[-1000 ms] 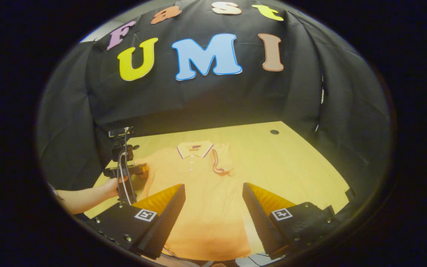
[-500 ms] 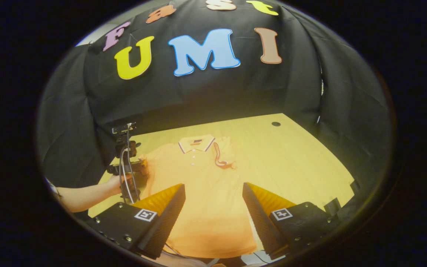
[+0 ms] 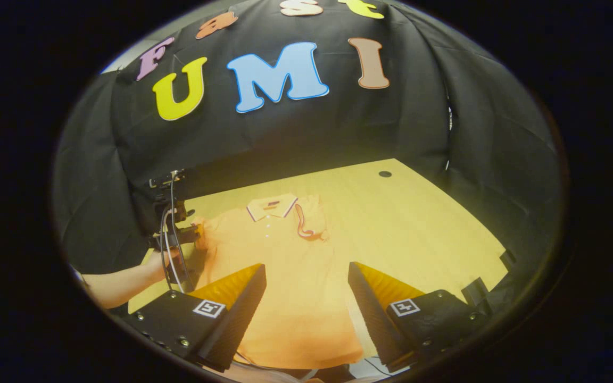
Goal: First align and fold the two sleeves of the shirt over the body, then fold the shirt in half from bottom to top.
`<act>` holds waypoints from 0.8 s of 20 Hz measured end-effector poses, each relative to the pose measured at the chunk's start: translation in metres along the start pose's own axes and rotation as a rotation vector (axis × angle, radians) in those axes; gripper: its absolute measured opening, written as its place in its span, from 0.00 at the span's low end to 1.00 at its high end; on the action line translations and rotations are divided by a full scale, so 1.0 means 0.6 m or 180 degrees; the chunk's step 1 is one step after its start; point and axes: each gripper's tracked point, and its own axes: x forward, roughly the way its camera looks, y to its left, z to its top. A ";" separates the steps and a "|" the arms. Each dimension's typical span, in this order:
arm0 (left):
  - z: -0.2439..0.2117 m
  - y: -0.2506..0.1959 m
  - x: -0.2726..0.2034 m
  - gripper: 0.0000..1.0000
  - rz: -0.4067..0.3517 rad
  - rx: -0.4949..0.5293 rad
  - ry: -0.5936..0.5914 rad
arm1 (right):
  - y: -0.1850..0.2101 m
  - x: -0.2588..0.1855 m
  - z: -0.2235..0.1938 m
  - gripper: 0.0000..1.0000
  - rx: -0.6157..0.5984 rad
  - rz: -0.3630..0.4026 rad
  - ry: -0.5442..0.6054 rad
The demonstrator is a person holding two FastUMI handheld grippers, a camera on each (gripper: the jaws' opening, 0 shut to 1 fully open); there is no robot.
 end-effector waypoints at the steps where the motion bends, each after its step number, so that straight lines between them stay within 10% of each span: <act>1: 0.011 -0.016 -0.006 0.07 -0.0036 0.0048 -0.0029 | 0.000 0.001 0.001 0.97 0.0005 0.0013 0.0003; 16: 0.015 -0.199 -0.016 0.07 -0.0670 0.0603 0.0047 | 0.008 -0.017 -0.025 0.97 0.0179 -0.0192 -0.0006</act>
